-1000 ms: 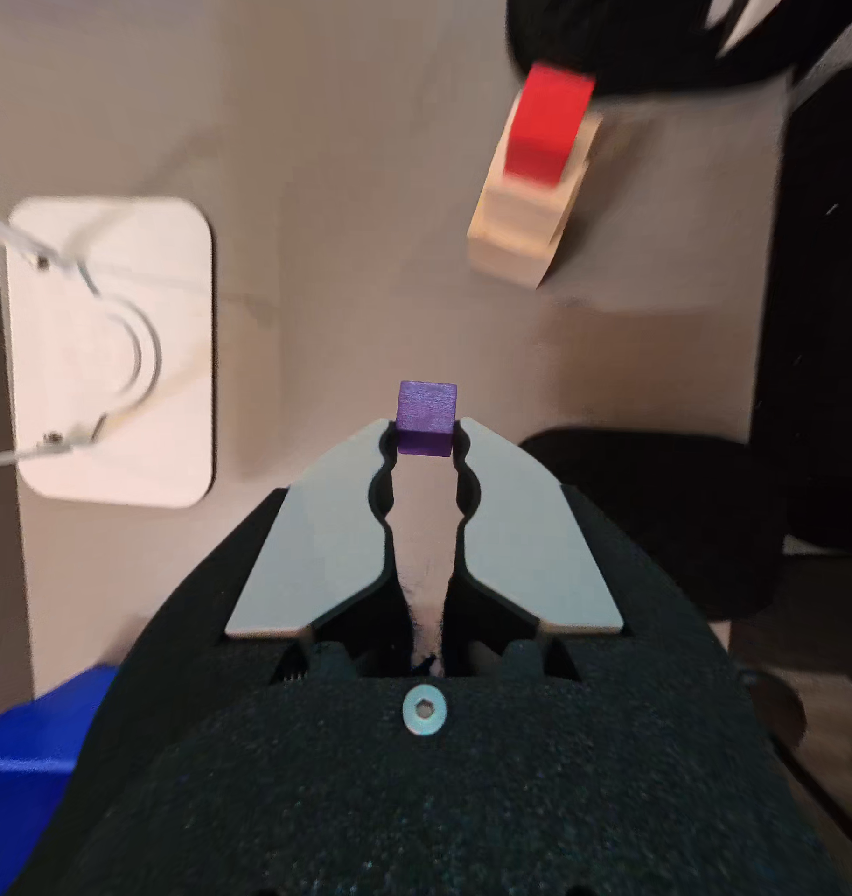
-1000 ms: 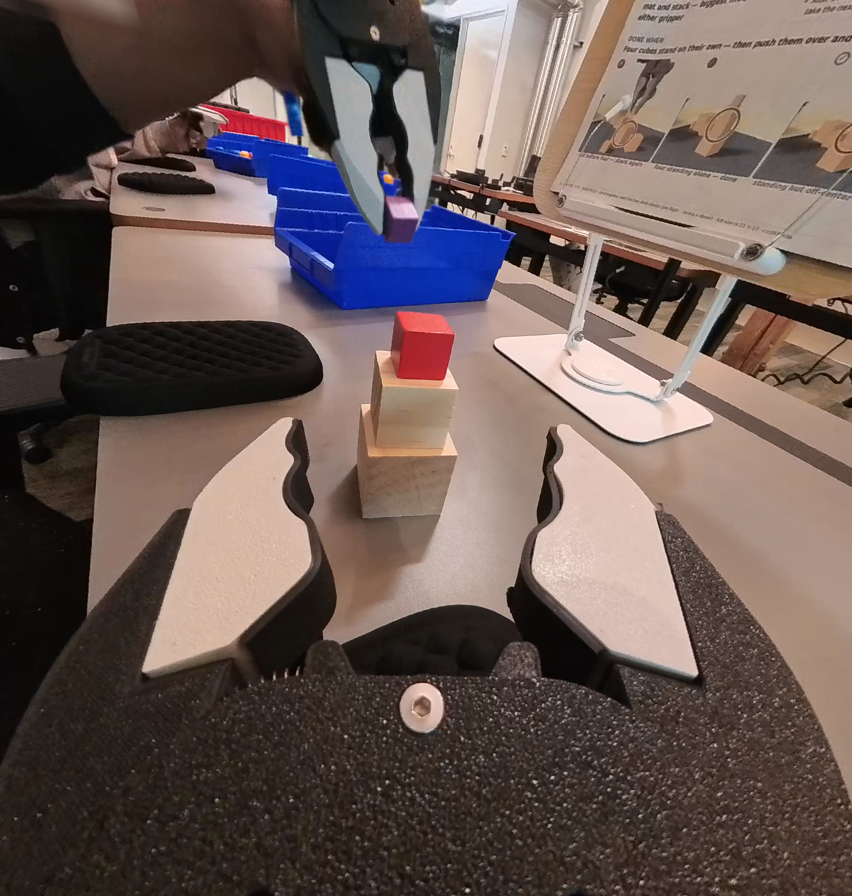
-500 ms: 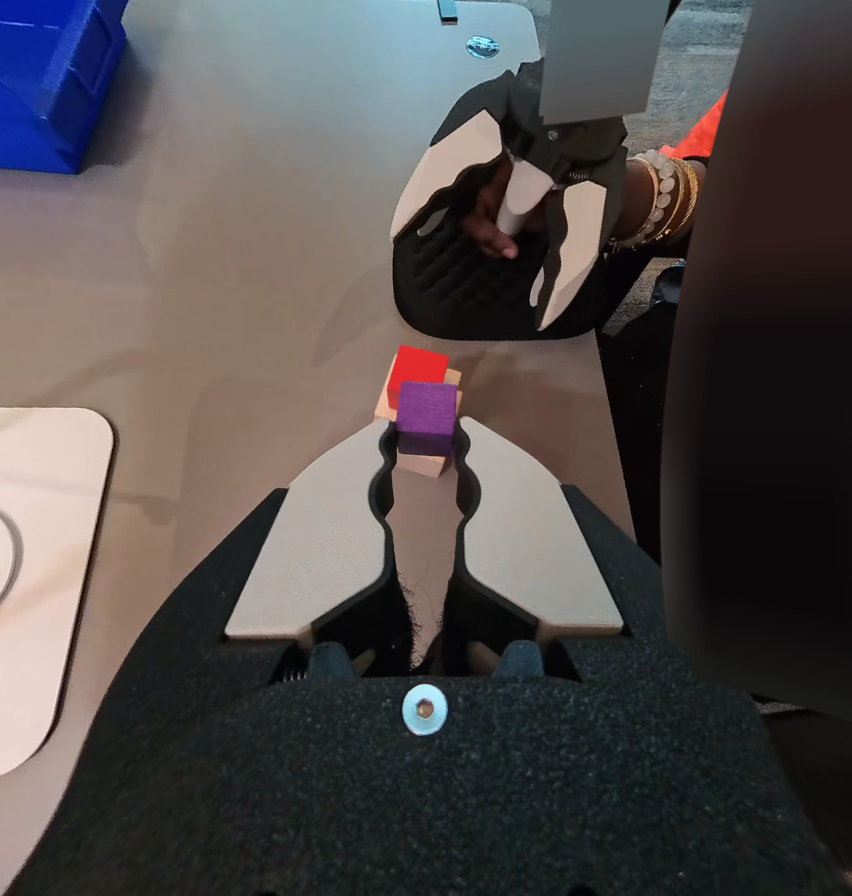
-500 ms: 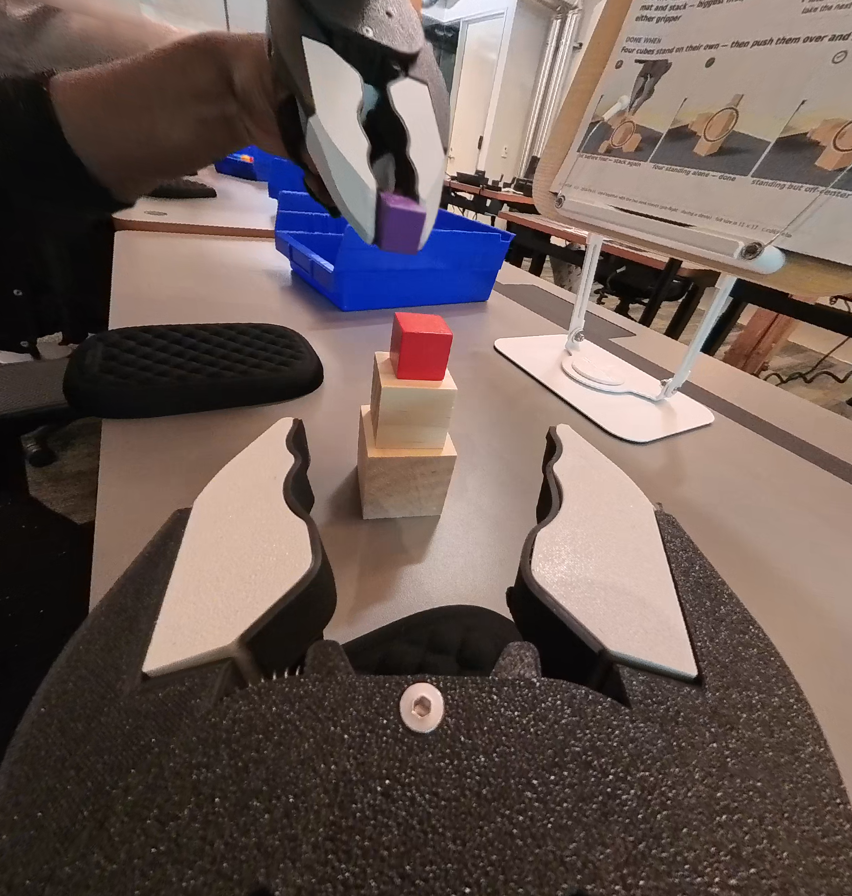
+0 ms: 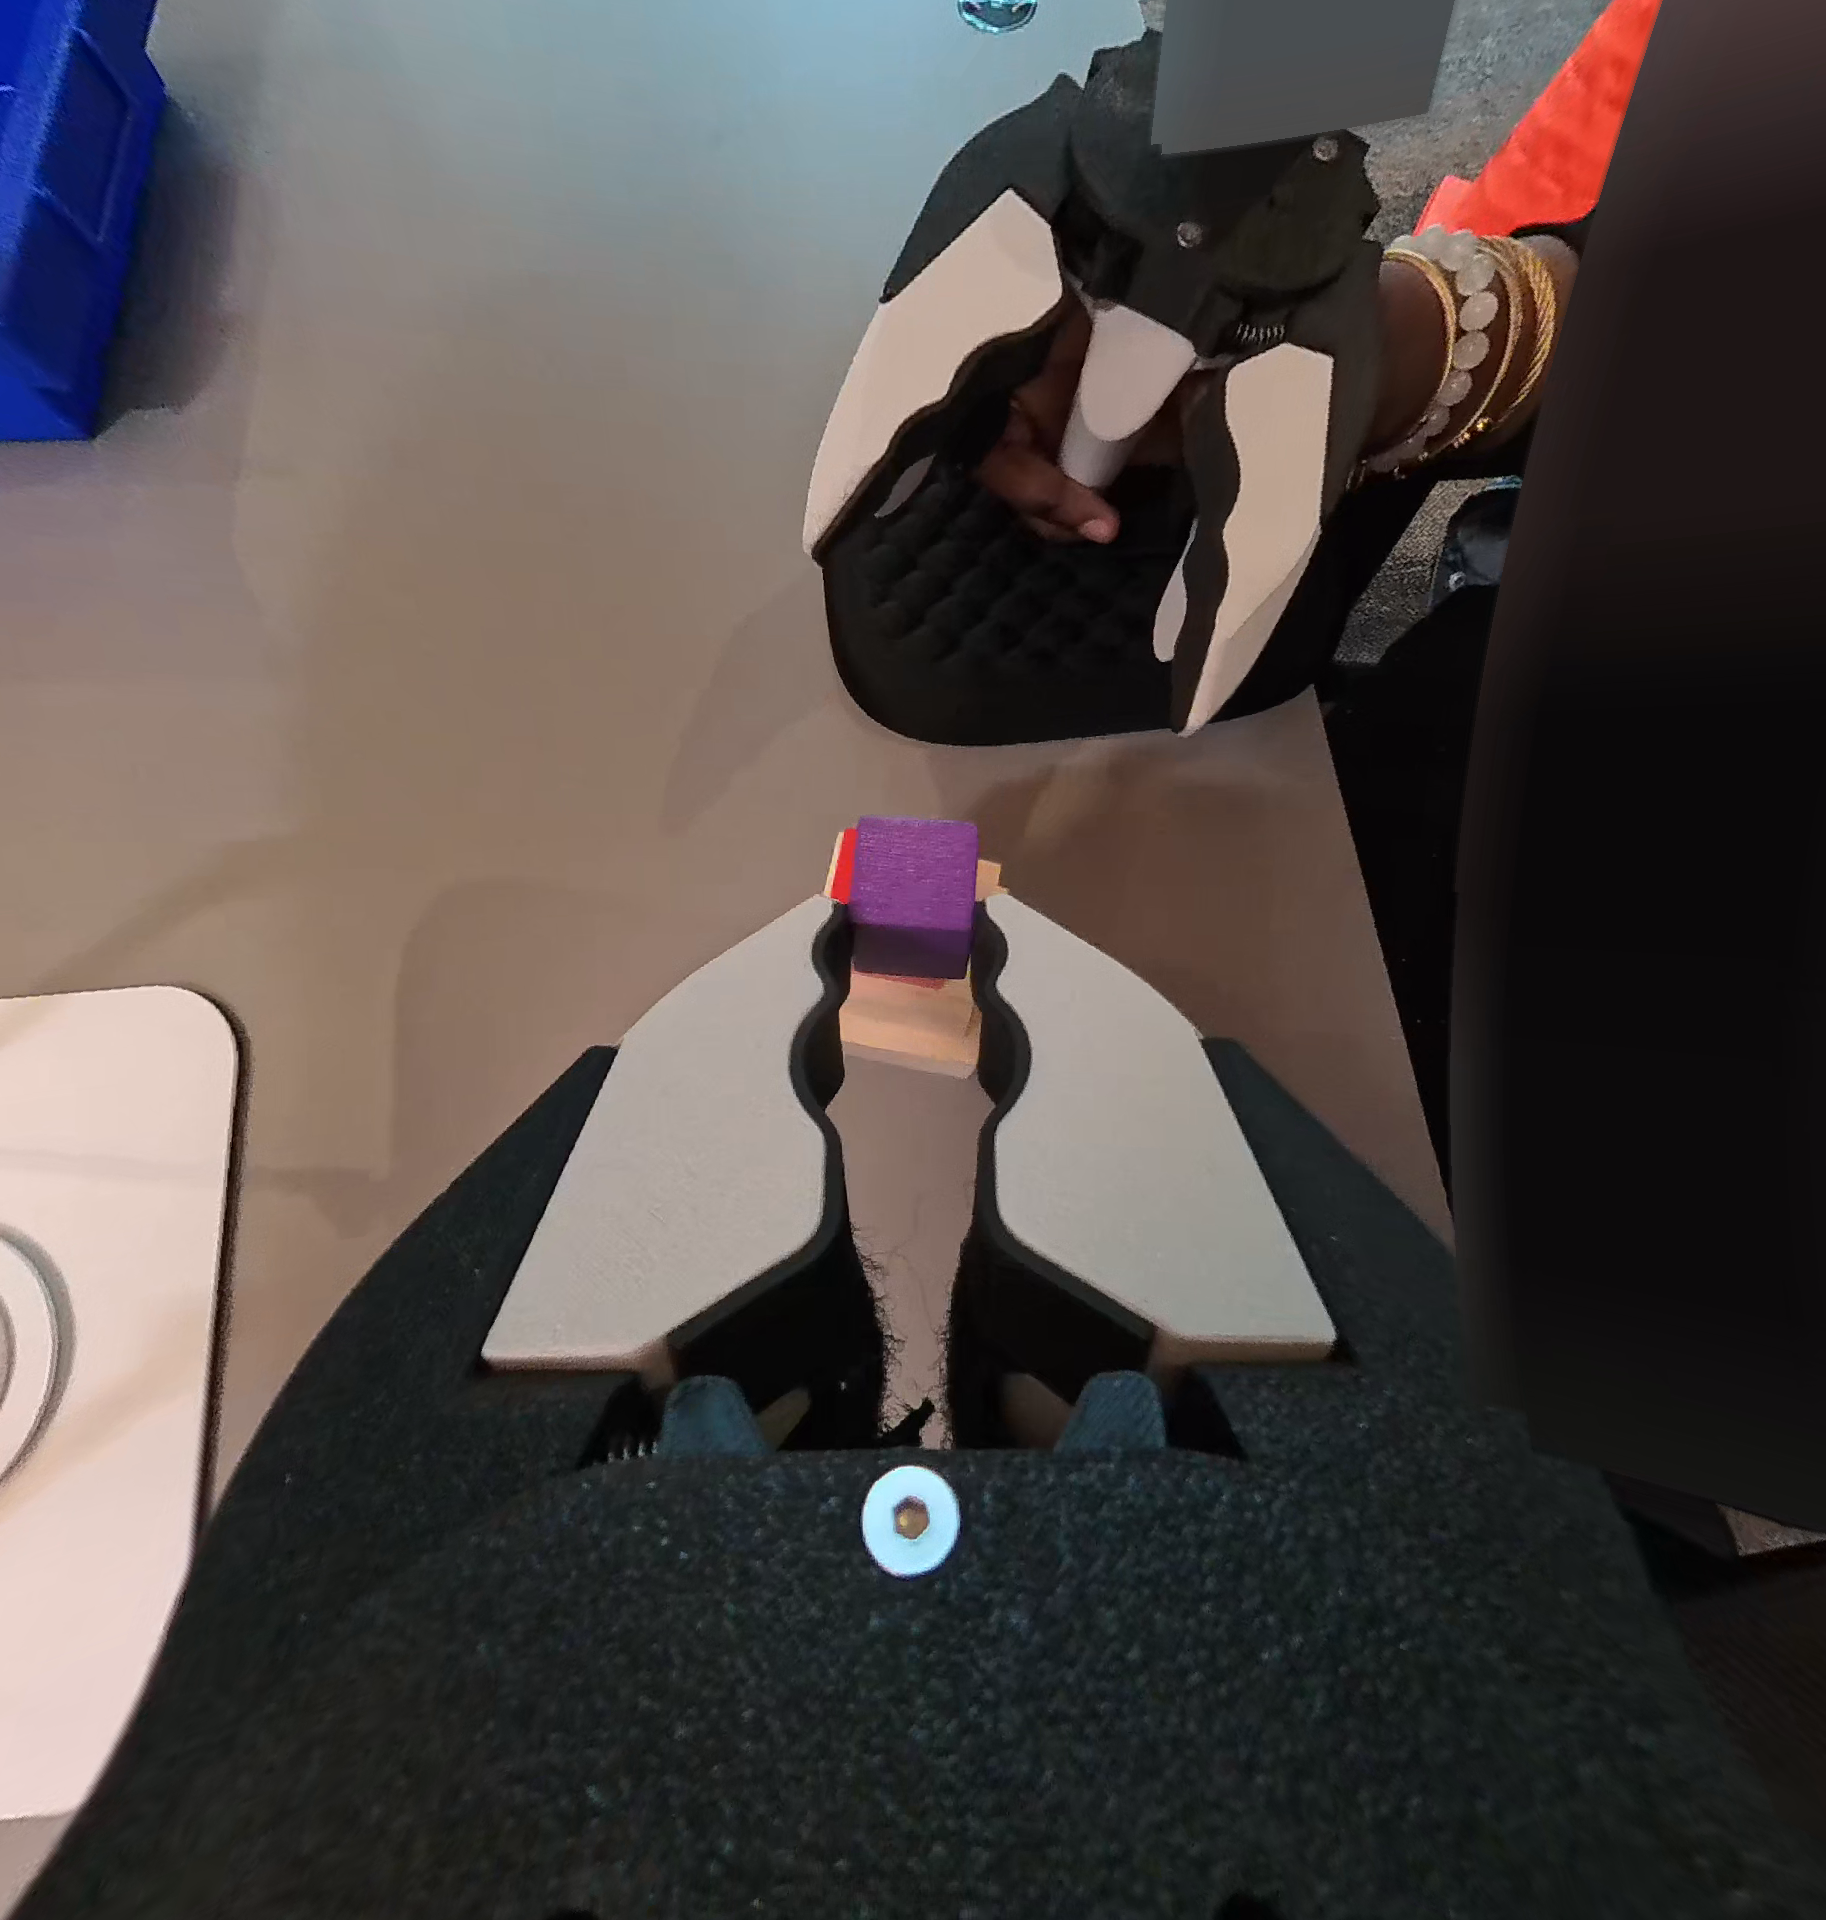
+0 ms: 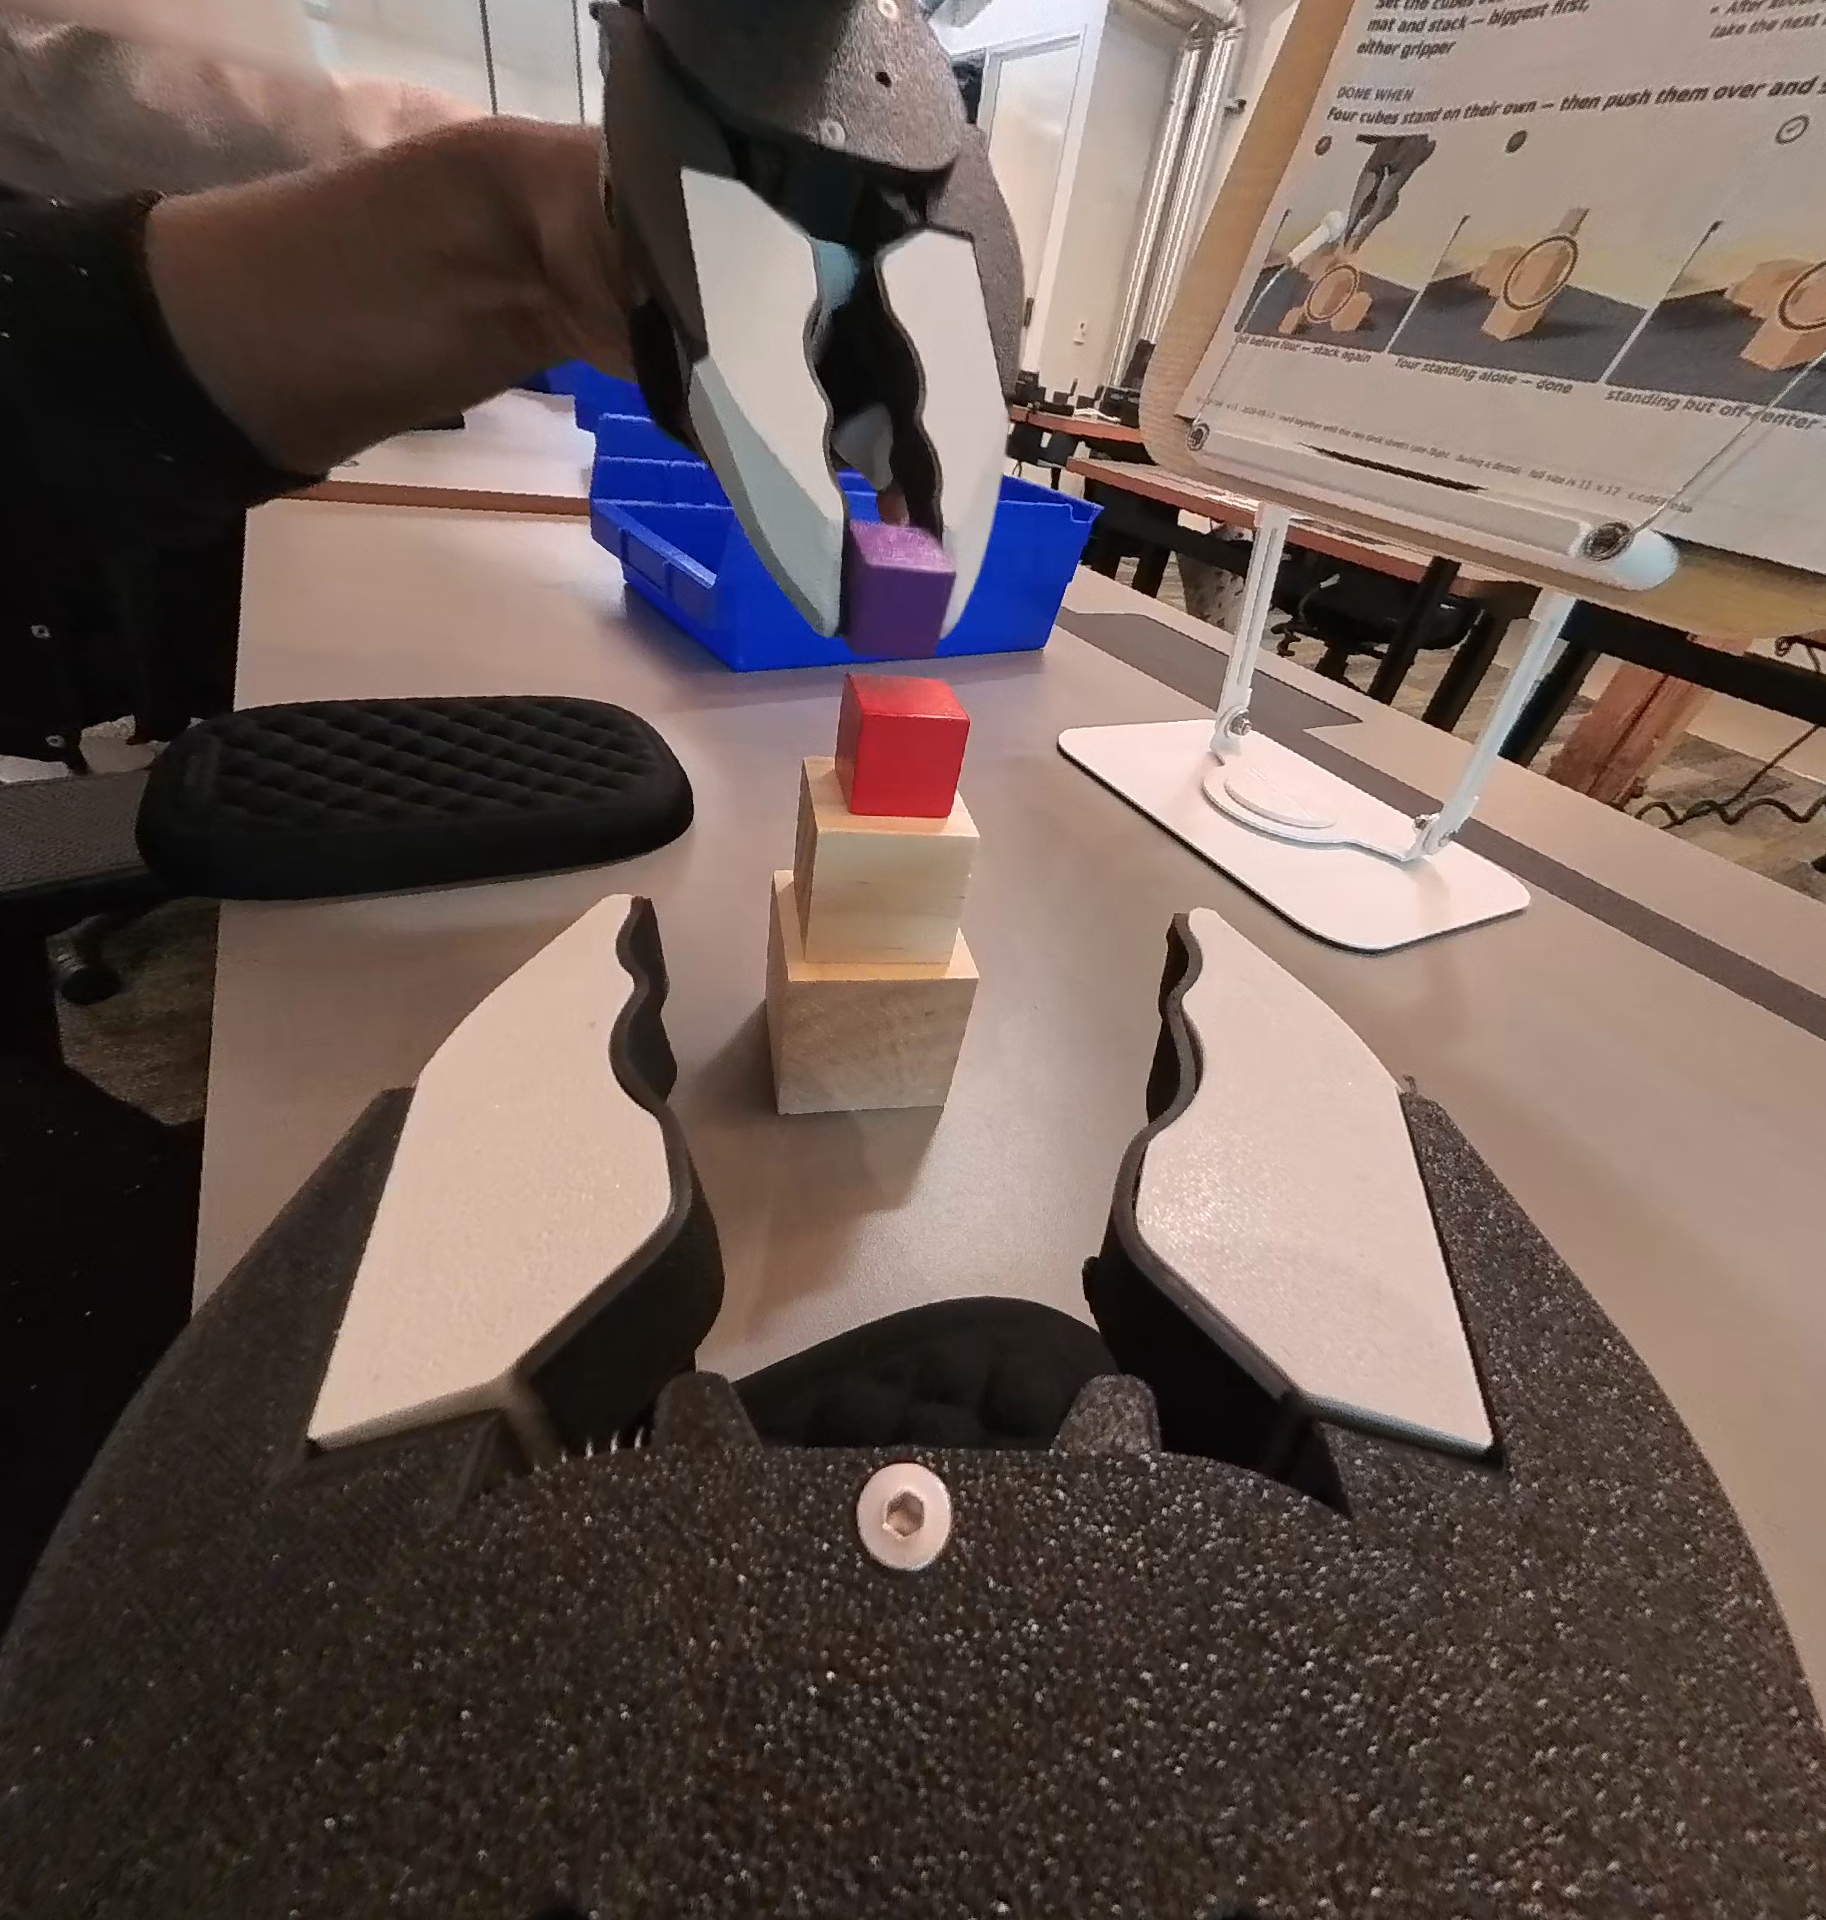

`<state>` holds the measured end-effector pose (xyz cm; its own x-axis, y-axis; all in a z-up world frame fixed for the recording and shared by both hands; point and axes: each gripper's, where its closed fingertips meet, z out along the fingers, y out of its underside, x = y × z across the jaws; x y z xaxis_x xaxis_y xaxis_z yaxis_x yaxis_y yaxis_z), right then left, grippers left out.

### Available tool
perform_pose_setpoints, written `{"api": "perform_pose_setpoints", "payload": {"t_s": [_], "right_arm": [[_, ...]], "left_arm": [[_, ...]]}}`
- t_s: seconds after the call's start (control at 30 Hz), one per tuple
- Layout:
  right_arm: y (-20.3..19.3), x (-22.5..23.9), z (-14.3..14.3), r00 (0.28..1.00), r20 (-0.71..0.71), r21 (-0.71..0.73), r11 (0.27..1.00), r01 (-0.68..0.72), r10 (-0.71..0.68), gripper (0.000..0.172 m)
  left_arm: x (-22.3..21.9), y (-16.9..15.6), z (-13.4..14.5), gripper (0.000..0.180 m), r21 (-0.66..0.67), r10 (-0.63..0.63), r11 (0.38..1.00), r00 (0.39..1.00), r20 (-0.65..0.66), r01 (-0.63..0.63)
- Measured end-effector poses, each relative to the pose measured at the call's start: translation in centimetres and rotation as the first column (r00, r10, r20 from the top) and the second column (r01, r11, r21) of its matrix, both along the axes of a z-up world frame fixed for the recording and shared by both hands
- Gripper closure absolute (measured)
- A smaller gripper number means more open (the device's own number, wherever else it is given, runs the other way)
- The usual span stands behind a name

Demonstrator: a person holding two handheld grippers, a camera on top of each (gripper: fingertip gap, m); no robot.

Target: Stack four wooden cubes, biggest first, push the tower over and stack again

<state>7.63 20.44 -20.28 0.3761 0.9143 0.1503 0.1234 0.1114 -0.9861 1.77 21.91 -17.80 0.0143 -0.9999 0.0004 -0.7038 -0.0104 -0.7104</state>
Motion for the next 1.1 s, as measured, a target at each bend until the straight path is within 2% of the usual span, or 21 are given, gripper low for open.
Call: {"api": "perform_pose_setpoints", "payload": {"t_s": [1.1], "right_arm": [[-0.01,0.08,0.03,1.0,-0.005,-0.001,1.0,0.0,0.0,0.082]], "left_arm": [[0.61,0.34,-0.98,0.156,0.004,-0.029,1.0,0.999,-0.045,0.029]]}}
